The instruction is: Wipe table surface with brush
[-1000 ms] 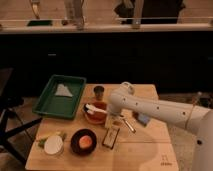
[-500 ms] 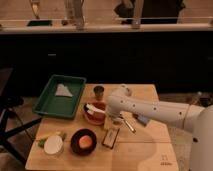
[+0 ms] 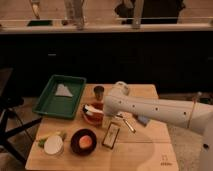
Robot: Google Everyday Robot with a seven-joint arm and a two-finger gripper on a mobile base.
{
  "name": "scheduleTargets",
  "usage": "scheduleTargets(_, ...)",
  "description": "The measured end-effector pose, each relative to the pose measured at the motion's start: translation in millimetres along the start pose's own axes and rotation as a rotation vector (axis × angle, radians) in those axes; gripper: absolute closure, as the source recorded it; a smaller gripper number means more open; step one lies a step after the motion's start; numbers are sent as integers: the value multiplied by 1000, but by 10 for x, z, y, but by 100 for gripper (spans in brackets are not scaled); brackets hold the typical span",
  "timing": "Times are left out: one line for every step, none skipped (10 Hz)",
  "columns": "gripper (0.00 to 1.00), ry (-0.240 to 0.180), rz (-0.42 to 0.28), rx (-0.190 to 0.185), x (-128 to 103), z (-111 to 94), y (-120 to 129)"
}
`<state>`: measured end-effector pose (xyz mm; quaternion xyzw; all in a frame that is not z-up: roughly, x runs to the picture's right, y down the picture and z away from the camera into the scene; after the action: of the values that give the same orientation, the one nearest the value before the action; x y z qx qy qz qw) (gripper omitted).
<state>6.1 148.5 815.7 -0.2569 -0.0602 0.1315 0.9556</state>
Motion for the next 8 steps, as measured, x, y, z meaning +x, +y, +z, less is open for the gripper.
scheduleTargets(20,-4,2,0,-41,-11,-22)
scheduleTargets(20,-12,8,-8,-102,-7,-43)
scheduleTargets(20,-19,4,-14,-153,-3,-58)
scheduleTargets(20,-26,-1,-25,-212,16,-68)
scheduleTargets(20,-36,-2,-39,-263,44,-78)
scheduleTargets(20,-44,-1,-49,-287,76,-94)
scheduleTargets(22,-52,0,-59,-311,103,-107)
scheduleTargets(27,-58,1,-67,-334,129,-118)
